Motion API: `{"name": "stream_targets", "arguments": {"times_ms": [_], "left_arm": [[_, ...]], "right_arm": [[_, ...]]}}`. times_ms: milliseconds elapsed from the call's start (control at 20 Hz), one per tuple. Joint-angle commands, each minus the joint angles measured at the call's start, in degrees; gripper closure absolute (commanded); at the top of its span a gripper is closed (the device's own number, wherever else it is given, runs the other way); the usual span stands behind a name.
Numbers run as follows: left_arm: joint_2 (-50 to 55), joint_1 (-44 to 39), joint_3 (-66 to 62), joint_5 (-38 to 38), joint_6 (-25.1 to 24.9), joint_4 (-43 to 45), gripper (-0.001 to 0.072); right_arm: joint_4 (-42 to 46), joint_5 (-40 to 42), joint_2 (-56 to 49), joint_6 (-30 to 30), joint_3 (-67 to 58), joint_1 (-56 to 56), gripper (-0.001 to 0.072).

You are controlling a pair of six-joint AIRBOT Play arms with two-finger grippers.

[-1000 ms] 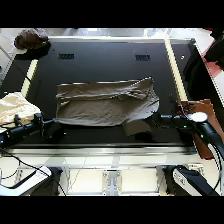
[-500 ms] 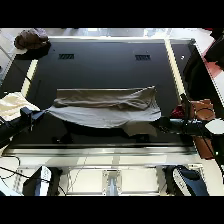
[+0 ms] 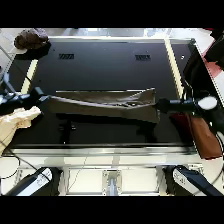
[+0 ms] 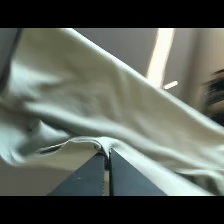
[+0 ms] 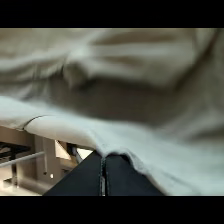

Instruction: Fold the shirts.

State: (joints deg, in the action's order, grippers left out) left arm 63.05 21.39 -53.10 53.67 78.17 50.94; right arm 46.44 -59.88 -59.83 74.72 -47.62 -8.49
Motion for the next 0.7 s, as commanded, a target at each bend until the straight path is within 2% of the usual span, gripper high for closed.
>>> {"name": "stream_targets", "arguments": {"times_ms": [0, 100, 200, 450, 650], "left_arm": [[11.65, -8.50, -13.03, -2.67, 10.71, 22.18, 0.0701], [15.91, -11.10, -17.68, -2.38, 13.60, 30.21, 0.0701], [18.99, -12.98, -19.65, -1.81, 14.23, 34.05, 0.0701], [24.83, -16.37, -19.67, -2.84, 14.25, 38.27, 0.0700], [28.13, -17.11, -19.67, -5.14, 16.63, 39.08, 0.0700]], "right_arm": [[0.48, 1.20, -13.33, -3.21, -11.72, -0.02, 0.0706], [0.90, 1.49, -18.97, -3.50, -17.22, -0.02, 0.0706], [1.03, 1.66, -23.82, -3.52, -21.18, 0.11, 0.0706], [5.33, 5.99, -31.74, -3.50, -23.93, 3.67, 0.0705], [6.12, 10.45, -35.43, -3.41, -23.93, 5.03, 0.0705]]}}
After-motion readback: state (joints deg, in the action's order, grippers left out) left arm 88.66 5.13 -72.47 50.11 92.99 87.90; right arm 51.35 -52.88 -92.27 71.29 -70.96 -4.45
